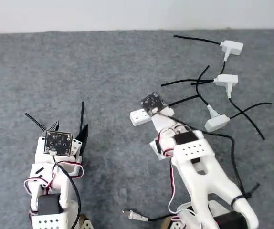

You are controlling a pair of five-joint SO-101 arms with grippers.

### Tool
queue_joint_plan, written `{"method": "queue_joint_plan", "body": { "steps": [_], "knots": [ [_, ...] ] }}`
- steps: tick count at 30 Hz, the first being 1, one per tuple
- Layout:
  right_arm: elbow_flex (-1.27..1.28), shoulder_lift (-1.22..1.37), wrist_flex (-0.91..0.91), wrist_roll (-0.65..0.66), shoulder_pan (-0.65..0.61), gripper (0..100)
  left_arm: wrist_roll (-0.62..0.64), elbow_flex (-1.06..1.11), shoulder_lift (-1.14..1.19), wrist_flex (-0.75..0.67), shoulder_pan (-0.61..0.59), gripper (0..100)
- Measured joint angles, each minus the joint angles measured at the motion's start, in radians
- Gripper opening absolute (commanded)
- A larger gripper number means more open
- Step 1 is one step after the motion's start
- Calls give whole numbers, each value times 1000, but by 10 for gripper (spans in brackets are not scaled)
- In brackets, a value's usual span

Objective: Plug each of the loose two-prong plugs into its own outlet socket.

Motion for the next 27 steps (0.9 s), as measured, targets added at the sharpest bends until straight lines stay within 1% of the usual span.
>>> {"method": "queue_joint_plan", "body": {
  "steps": [5,22,27],
  "knots": [
    [31,-5,-52,0,-23,329,0,0,0,0,-9,297],
    [61,-8,-132,0,-26,329,-3,0,0,0,-8,297],
    [97,-8,-181,0,-26,328,-3,0,0,0,-8,297]
  ]
}}
